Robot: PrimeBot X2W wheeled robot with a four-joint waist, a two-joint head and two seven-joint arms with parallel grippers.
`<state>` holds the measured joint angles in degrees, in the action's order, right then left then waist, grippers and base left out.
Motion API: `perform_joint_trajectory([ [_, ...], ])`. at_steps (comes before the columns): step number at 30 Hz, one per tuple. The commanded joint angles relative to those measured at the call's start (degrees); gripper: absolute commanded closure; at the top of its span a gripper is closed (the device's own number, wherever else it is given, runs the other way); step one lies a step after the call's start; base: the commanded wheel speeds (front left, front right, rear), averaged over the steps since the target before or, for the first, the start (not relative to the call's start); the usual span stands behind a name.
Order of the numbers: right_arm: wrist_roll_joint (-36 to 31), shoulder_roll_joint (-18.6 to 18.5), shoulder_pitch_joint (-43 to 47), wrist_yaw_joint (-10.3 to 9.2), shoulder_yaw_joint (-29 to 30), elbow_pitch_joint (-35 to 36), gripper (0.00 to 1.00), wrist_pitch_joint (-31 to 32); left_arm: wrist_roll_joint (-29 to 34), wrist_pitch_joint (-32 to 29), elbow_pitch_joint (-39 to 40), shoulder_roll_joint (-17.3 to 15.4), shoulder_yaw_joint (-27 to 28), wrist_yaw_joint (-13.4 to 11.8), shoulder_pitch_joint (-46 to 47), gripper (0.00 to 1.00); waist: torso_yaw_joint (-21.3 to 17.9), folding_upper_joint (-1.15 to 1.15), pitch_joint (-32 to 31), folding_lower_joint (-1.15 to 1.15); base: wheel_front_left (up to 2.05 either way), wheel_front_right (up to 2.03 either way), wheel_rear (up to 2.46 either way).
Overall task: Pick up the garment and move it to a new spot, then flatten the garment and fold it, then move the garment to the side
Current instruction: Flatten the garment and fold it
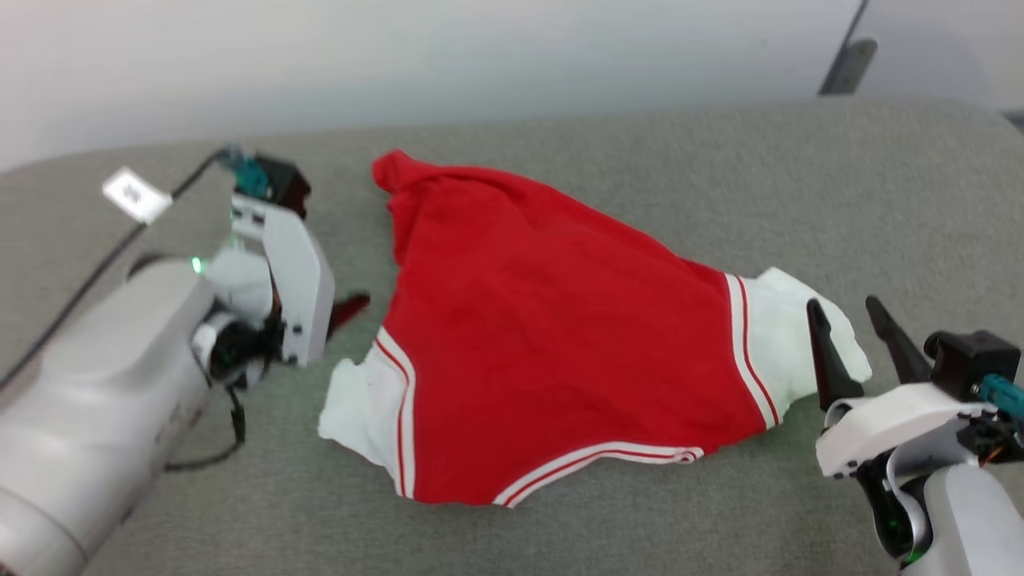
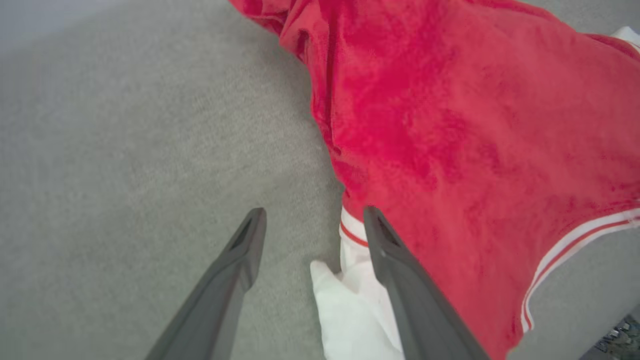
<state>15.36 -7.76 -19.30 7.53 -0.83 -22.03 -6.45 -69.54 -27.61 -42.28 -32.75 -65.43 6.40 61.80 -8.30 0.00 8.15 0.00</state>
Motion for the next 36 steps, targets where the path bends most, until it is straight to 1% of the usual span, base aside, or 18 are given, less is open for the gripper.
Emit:
perform_joint_trajectory([
  [1, -0.6, 0.1, 0.8, -0.08, 0.2, -0.2, 0.0, 0.1, -1.0, -0.4, 0.4, -0.1, 0.2, -0.4, -0.9, 0.0, 2.3, 0.0, -3.0, 0.0, 0.0, 0.0, 0.0],
  [6, -0.6, 0.5, 2.0, -0.08, 0.6, -0.2, 0.0, 0.4, -3.7, -4.7, 4.1, -2.2, -0.3, -3.4, -5.5, 0.0, 3.5, 0.0, -5.1, 0.0, 0.0, 0.0, 0.0],
  [11, -0.4, 0.5, 2.7, -0.08, 0.8, 0.3, 0.0, 0.9, -6.3, -6.6, 8.7, -3.9, 0.2, -6.3, -8.9, 0.0, 4.1, 0.0, -5.6, 0.0, 0.0, 0.0, 0.0],
  [16, -0.2, 0.4, 2.6, -0.08, 0.4, 0.8, 0.0, 1.5, -8.8, -7.1, 12.6, -4.1, 1.1, -8.3, -11.5, 0.0, 4.0, 0.0, -5.3, 0.0, 0.0, 0.0, 0.0],
  [21, -0.1, 0.2, 2.6, -0.08, -0.1, 1.4, 0.0, 1.9, -8.9, -6.1, 14.4, -4.5, 1.2, -9.4, -12.9, 0.0, 3.1, 0.0, -4.5, 0.0, 0.0, 0.0, 0.0],
  [25, 0.0, 0.1, 2.3, -0.08, -0.2, 1.9, 0.0, 2.1, -7.8, -4.9, 13.7, -4.4, 0.5, -9.2, -13.7, 0.0, 2.3, 0.0, -3.7, 0.0, 0.0, 0.0, 0.0],
  [30, 0.2, 0.0, 1.8, -0.08, -0.5, 2.4, 0.0, 2.4, -6.4, -1.8, 9.5, -3.7, 0.2, -7.3, -14.4, 0.0, 1.2, 0.0, -2.4, 0.0, 0.0, 0.0, 0.0],
  [32, 0.3, -0.1, 1.7, -0.08, -0.4, 2.5, 0.0, 2.5, -7.6, -1.6, 7.2, -2.9, 0.5, -6.4, -15.3, 0.0, 0.9, 0.0, -2.1, 0.0, 0.0, 0.0, 0.0],
  [36, 0.6, -0.3, 1.5, -0.08, -0.4, 2.6, 0.0, 2.5, -7.9, -0.9, 3.2, -1.4, 0.6, -4.9, -15.4, 0.0, 0.4, 0.0, -1.5, 0.0, 0.0, 0.0, 0.0],
])
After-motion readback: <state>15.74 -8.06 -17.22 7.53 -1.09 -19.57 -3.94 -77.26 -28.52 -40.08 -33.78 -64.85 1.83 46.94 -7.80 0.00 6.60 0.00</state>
